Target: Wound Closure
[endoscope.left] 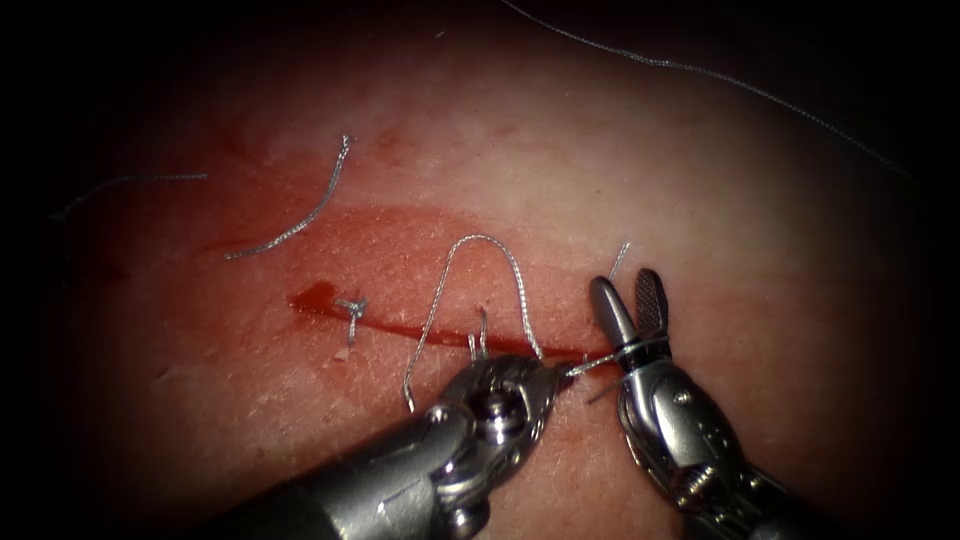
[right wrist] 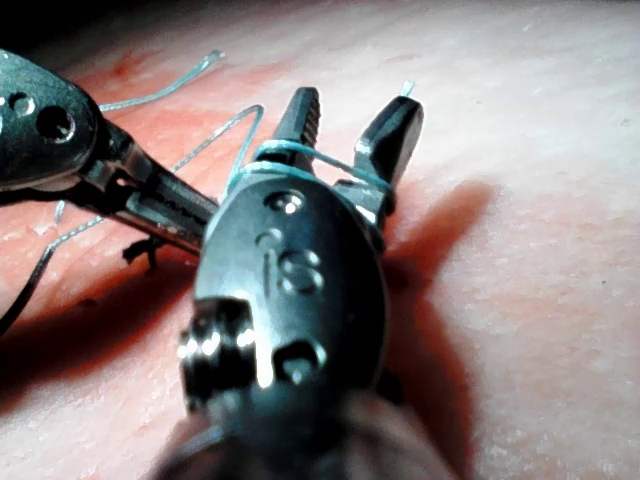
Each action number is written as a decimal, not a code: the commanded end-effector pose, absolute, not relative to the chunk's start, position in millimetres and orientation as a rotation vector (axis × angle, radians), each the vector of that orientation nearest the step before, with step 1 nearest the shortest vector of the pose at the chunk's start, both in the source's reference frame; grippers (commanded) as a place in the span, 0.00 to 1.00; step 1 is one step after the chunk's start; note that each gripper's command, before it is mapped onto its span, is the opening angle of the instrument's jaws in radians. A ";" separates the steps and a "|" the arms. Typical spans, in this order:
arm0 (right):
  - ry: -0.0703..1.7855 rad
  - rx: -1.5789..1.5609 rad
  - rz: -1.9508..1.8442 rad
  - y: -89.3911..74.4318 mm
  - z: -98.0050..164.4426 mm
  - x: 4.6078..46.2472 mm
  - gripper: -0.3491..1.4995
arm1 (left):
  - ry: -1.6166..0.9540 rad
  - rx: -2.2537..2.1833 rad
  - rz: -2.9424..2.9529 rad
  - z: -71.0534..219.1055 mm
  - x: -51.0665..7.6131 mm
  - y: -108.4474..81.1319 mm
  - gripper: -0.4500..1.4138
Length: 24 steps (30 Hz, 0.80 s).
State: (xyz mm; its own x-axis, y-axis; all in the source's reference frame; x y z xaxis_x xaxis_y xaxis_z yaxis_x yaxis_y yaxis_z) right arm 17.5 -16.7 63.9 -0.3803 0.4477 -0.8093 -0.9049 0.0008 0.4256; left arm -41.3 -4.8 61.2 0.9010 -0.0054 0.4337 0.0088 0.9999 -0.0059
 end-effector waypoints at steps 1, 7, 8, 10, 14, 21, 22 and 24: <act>1.198 -0.562 1.612 -15.5 63.8 17.9 0.39 | -0.453 -0.014 -0.010 60.5 -41.7 -3.7 0.00; 1.171 -0.556 1.617 -15.0 64.9 18.0 0.41 | -0.452 -0.014 -0.011 60.5 -41.8 -3.7 0.00; 1.170 -0.558 1.617 -14.9 65.0 18.0 0.44 | -0.452 -0.014 -0.011 60.5 -41.8 -3.7 0.00; 1.171 -0.555 1.616 -14.6 65.2 18.1 0.45 | -0.452 -0.014 -0.011 60.5 -41.9 -3.7 0.00; 1.170 -0.546 1.619 -14.3 65.5 18.4 0.41 | -0.452 -0.014 -0.011 60.5 -41.9 -3.7 0.00; 1.140 -0.529 1.627 -14.3 66.6 18.4 0.38 | -0.451 -0.015 -0.012 60.5 -42.0 -3.7 0.00; 1.140 -0.529 1.627 -14.2 66.6 18.4 0.35 | -0.451 -0.015 -0.012 60.5 -42.0 -3.7 0.00; 1.135 -0.521 1.633 -14.1 66.7 18.4 0.27 | -0.451 -0.015 -0.012 60.5 -42.0 -3.7 0.00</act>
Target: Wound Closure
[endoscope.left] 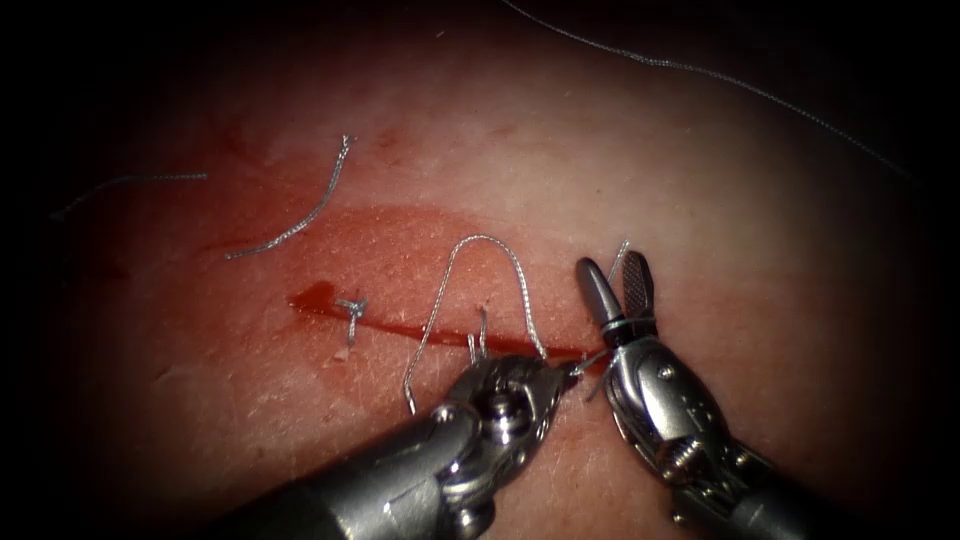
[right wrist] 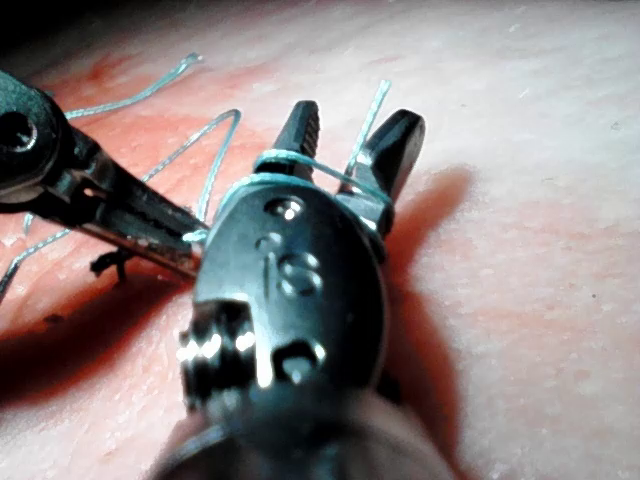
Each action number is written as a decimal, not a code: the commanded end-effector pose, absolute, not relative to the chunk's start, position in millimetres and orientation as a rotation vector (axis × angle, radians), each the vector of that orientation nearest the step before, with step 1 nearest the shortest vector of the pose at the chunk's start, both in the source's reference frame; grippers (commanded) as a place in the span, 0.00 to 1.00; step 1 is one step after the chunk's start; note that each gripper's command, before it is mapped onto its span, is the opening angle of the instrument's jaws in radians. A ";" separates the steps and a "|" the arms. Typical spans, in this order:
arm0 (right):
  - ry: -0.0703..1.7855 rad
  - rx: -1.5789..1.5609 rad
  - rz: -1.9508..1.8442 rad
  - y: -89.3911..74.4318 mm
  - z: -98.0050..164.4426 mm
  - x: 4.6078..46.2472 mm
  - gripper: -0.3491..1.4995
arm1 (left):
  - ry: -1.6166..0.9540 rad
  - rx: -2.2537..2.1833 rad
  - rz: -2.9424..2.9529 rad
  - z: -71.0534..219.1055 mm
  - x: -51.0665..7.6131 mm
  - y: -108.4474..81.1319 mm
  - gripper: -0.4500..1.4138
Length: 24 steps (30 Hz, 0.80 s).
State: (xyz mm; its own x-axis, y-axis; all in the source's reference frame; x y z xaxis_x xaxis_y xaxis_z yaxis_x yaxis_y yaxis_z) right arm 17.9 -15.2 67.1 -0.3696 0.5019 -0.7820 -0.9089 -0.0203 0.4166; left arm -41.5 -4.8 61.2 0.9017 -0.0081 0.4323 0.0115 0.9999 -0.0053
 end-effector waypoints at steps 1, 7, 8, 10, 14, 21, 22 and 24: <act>1.129 -0.519 1.635 -14.0 66.9 18.4 0.21 | -0.451 -0.015 -0.012 60.5 -42.0 -3.7 0.00; 1.130 -0.490 1.668 -13.5 66.8 17.7 0.00 | -0.450 -0.015 -0.014 60.5 -42.1 -3.8 0.00; 1.132 -0.485 1.673 -13.5 66.7 17.4 0.00 | -0.450 -0.015 -0.014 60.5 -42.1 -3.8 0.00; 1.135 -0.471 1.667 -13.5 66.3 17.1 0.00 | -0.447 -0.018 -0.015 60.7 -42.1 -3.6 0.00; 1.139 -0.457 1.659 -14.3 65.7 16.7 0.00 | -0.383 -0.075 -0.043 59.7 -41.5 -1.3 0.00; 1.171 -0.421 1.626 -15.6 66.2 16.1 0.00 | -0.173 -0.180 -0.300 62.2 -39.8 12.1 0.00; 1.178 -0.419 1.622 -15.7 66.1 16.2 0.00 | -0.141 -0.195 -0.292 64.1 -39.6 12.8 0.00; 1.186 -0.408 1.621 -15.8 66.0 16.2 0.00 | -0.118 -0.188 -0.278 66.3 -39.4 12.8 0.00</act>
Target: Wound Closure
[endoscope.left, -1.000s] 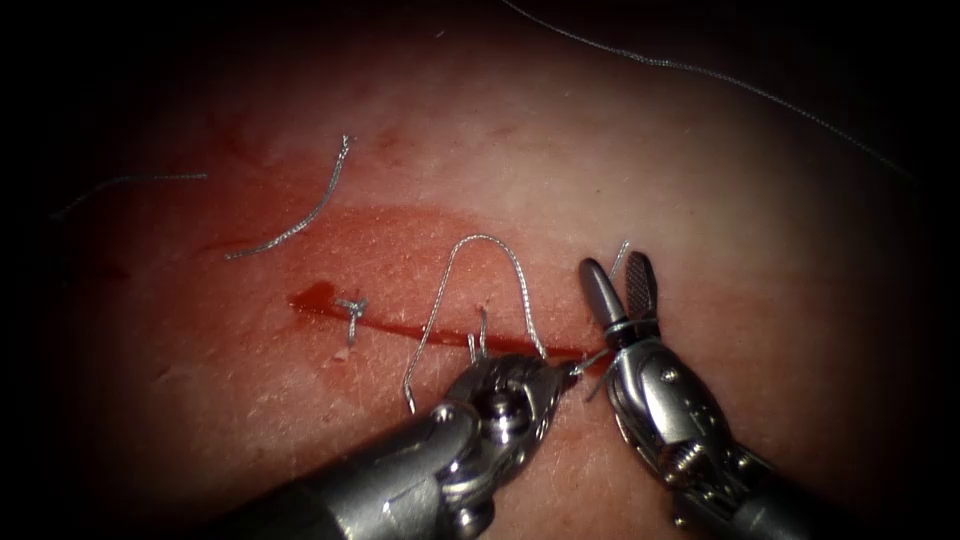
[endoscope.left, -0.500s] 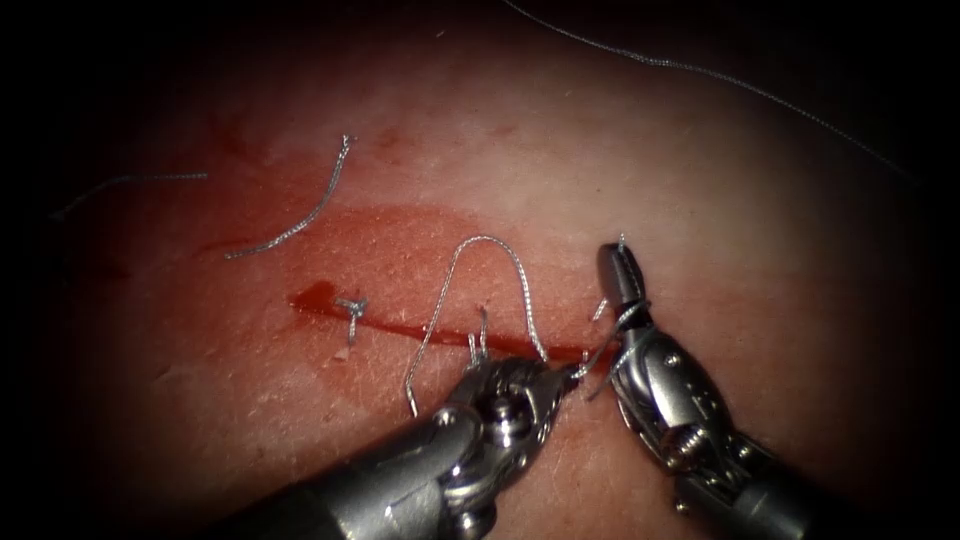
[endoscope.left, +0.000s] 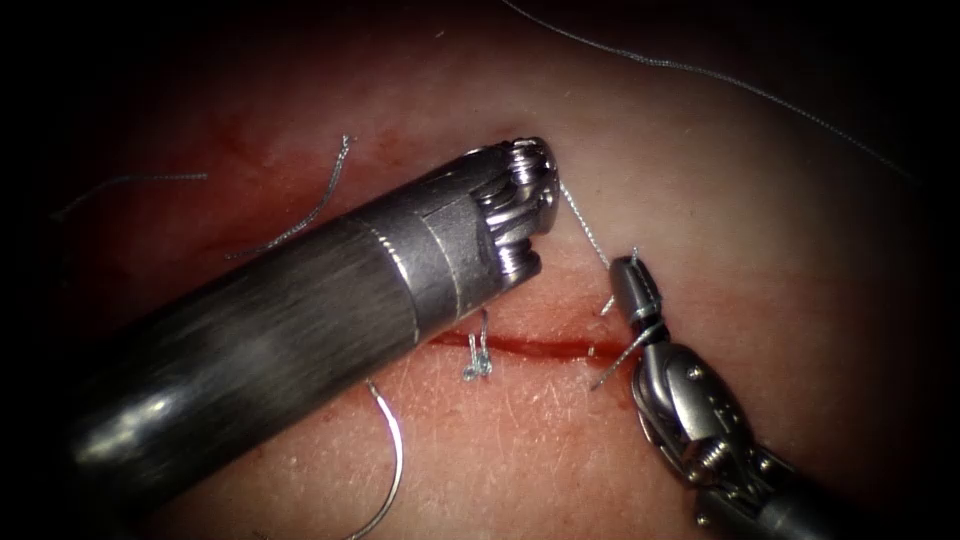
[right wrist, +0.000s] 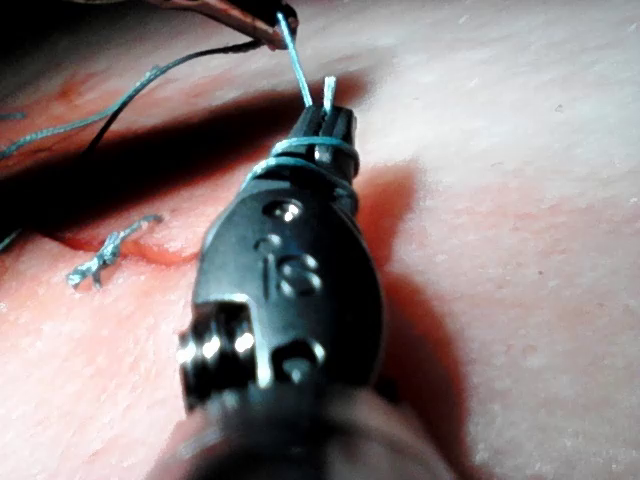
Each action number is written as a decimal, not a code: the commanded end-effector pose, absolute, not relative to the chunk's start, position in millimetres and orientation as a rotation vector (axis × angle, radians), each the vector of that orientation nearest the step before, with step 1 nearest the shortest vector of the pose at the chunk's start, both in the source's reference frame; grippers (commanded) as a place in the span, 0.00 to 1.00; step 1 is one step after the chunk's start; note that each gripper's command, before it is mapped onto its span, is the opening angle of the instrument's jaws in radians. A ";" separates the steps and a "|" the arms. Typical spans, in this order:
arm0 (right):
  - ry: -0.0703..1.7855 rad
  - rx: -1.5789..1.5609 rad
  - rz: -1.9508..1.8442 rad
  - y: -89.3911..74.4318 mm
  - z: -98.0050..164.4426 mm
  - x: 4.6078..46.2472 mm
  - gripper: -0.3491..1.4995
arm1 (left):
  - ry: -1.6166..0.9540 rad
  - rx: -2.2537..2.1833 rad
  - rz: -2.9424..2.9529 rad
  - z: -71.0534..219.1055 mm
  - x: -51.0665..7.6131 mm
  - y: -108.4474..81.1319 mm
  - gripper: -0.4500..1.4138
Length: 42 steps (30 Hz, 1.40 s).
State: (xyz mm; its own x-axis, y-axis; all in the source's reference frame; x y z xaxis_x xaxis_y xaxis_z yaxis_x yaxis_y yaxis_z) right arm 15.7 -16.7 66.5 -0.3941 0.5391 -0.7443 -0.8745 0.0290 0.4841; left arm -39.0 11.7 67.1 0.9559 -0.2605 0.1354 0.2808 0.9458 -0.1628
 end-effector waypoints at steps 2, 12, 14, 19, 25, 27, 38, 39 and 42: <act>1.197 -0.412 1.618 -15.7 65.8 16.2 0.00 | -0.099 -0.170 -0.266 68.1 -39.2 12.4 0.00; 1.290 -0.382 1.478 -17.3 63.8 16.2 0.00 | -0.057 -0.135 -0.210 70.8 -40.3 9.7 0.00; 1.283 -0.369 1.427 -17.8 63.8 15.9 0.00 | -0.050 -0.135 -0.203 70.7 -40.4 9.8 0.00; 1.271 -0.340 1.309 -18.8 63.3 14.6 0.00 | -0.036 -0.137 -0.186 70.9 -40.7 10.5 0.00; 1.287 -0.300 1.194 -19.9 62.5 13.3 0.00 | 0.018 -0.191 -0.198 71.7 -41.6 11.4 0.00; 1.300 -0.266 1.113 -20.0 62.4 13.0 0.00 | 0.034 -0.219 -0.192 72.2 -41.7 11.7 0.00; 1.367 -0.131 0.803 -20.5 62.1 11.8 0.00 | 0.061 -0.315 -0.185 72.9 -43.2 14.2 0.00; 1.375 -0.112 0.787 -20.6 61.9 11.9 0.00 | 0.064 -0.324 -0.184 73.0 -43.4 14.4 0.00; 1.409 -0.039 0.704 -21.3 61.5 12.2 0.00 | 0.043 -0.374 -0.160 73.8 -44.0 15.6 0.00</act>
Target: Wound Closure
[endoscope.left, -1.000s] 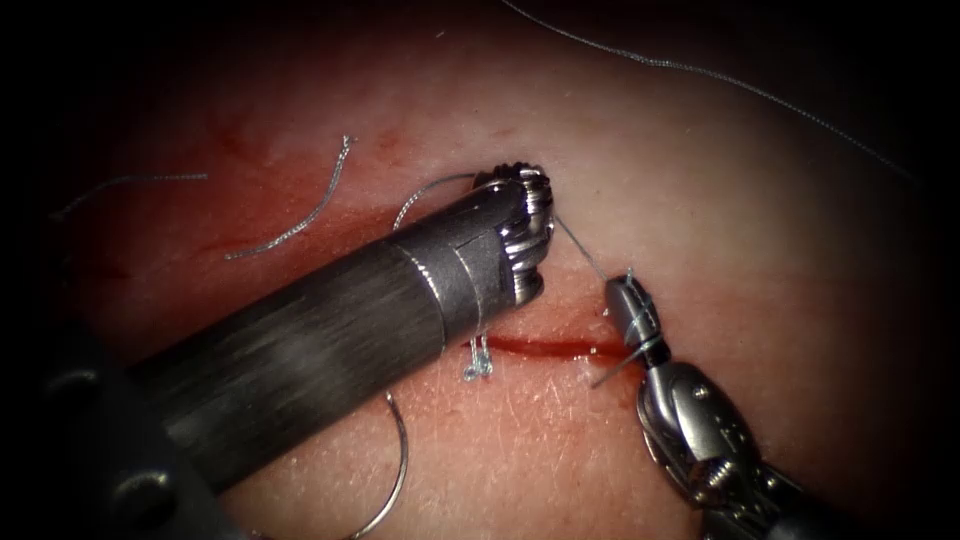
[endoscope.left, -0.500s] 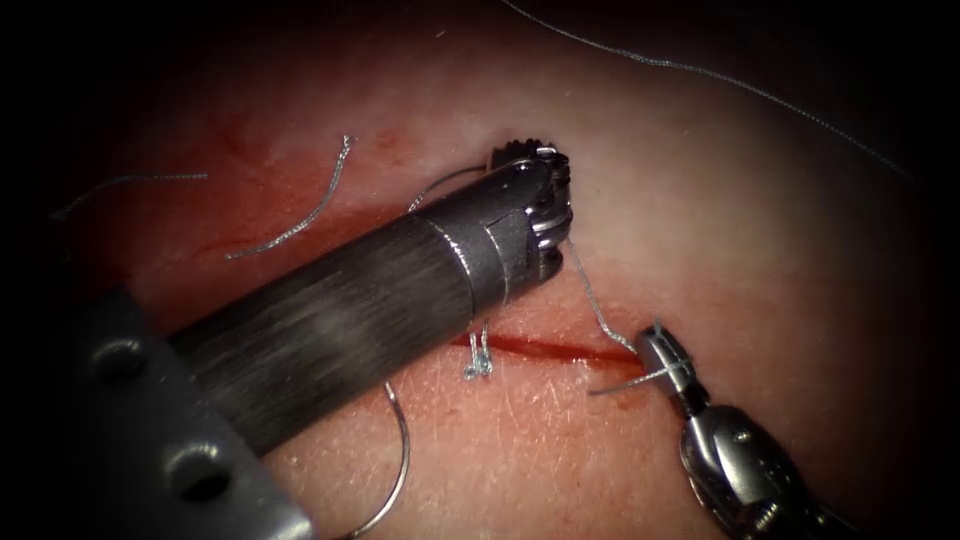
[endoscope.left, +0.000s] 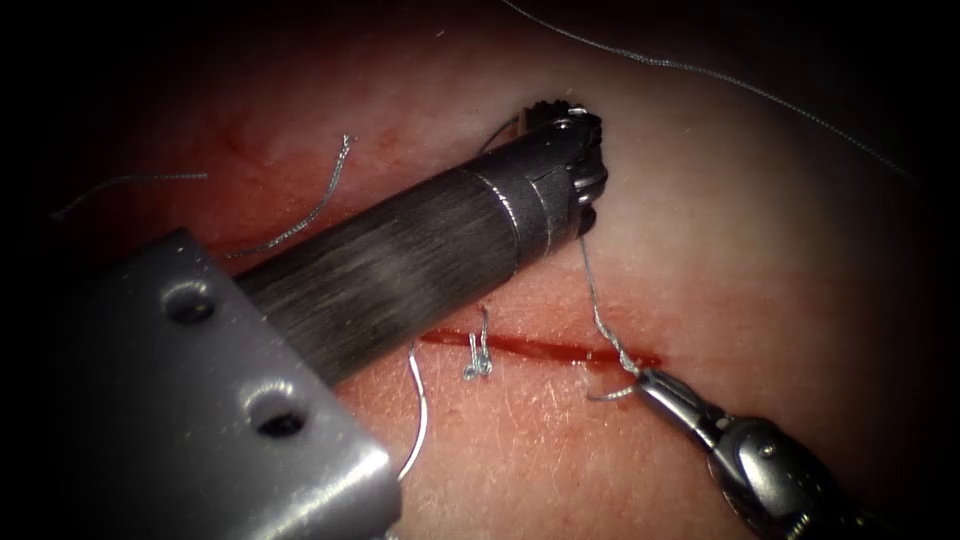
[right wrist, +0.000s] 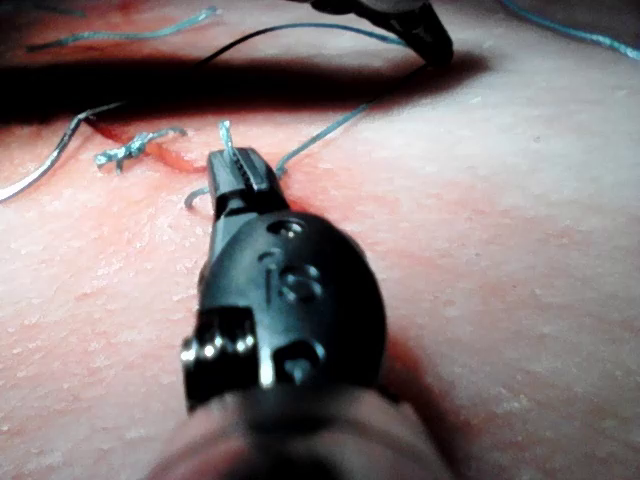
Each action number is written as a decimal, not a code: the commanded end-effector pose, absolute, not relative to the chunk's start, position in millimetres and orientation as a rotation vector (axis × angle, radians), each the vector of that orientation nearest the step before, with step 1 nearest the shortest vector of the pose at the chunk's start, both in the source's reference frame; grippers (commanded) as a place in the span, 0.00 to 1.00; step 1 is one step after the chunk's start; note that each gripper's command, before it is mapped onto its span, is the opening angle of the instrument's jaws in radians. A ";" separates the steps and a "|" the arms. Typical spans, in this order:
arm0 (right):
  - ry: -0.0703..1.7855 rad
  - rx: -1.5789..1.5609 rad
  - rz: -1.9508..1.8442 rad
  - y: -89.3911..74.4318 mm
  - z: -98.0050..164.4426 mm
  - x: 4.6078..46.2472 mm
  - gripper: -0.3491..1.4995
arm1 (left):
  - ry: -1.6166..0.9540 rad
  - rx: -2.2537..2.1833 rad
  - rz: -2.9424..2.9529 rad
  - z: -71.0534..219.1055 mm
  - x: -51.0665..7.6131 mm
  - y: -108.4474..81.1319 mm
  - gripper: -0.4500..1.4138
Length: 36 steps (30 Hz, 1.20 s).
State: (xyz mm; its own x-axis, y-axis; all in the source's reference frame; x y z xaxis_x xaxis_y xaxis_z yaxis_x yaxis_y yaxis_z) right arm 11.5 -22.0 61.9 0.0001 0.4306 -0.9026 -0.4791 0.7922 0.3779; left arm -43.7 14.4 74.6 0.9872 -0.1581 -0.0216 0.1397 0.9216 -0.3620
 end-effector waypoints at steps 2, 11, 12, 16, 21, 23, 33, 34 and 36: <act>1.415 -0.025 0.682 -21.6 61.2 12.6 0.00 | 0.030 -0.442 -0.159 73.7 -44.5 15.9 0.00; 1.450 0.054 0.599 -23.2 61.0 13.5 0.00 | 0.106 -0.631 -0.032 72.4 -44.8 17.3 0.00; 1.452 0.060 0.592 -23.4 61.0 13.8 0.00 | 0.126 -0.661 -0.010 72.2 -45.1 17.7 0.00; 1.464 0.088 0.560 -24.3 61.0 14.5 0.00 | 0.187 -0.732 0.043 72.1 -45.6 18.1 0.00; 1.473 0.113 0.534 -24.8 60.8 14.6 0.00 | 0.253 -0.783 0.099 71.9 -45.5 18.2 0.00; 1.475 0.116 0.529 -25.1 60.7 15.0 0.00 | 0.381 -0.819 0.238 72.0 -45.5 18.2 0.00; 1.482 0.136 0.508 -26.0 60.1 15.4 0.00 | 0.524 -0.924 0.361 73.4 -46.4 17.0 0.00; 1.482 0.137 0.507 -26.1 60.1 15.3 0.00 | 0.527 -0.936 0.361 73.2 -46.3 17.2 0.00; 1.483 0.136 0.505 -26.4 60.2 15.2 0.00 | 0.538 -0.984 0.358 72.5 -46.0 17.8 0.00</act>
State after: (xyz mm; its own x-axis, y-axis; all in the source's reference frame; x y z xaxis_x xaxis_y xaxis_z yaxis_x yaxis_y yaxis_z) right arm 14.7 -27.5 60.4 0.0085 0.4061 -0.9138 -0.2349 0.8890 0.3930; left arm -45.4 17.1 72.7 0.8119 0.0493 -0.5818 -0.5218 0.5085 -0.6850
